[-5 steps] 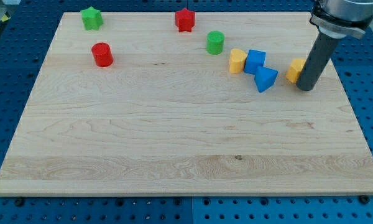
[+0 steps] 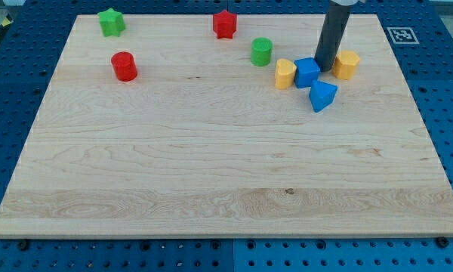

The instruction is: Slide the yellow hexagon to the top right corner

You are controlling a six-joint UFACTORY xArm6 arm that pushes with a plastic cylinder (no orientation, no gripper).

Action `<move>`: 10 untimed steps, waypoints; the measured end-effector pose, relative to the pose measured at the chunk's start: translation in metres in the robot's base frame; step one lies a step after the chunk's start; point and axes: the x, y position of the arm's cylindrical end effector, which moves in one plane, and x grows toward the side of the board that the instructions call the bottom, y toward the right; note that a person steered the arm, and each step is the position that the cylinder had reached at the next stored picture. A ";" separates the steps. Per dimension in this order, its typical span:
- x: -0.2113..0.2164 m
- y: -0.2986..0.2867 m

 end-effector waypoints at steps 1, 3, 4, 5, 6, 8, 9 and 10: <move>0.028 0.007; 0.019 0.032; 0.008 0.033; -0.005 0.033; -0.017 0.033; -0.044 0.036; -0.043 0.045; -0.033 0.054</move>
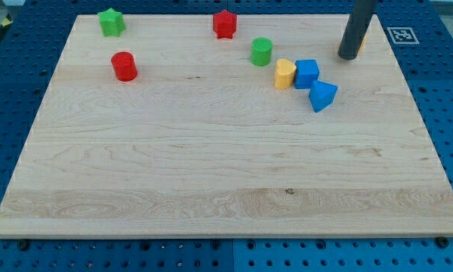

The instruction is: Slide the yellow hexagon to the top right corner

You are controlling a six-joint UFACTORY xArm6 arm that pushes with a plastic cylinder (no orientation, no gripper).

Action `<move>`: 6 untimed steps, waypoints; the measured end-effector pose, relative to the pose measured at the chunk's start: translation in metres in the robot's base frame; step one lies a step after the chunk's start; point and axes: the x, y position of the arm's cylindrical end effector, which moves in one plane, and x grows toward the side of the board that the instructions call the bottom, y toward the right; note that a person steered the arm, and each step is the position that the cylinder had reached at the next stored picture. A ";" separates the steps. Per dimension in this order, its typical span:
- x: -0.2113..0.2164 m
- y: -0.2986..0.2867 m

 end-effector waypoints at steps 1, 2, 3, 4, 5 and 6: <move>0.001 0.005; -0.007 0.005; -0.019 0.005; -0.031 0.008; -0.039 0.013; -0.031 0.022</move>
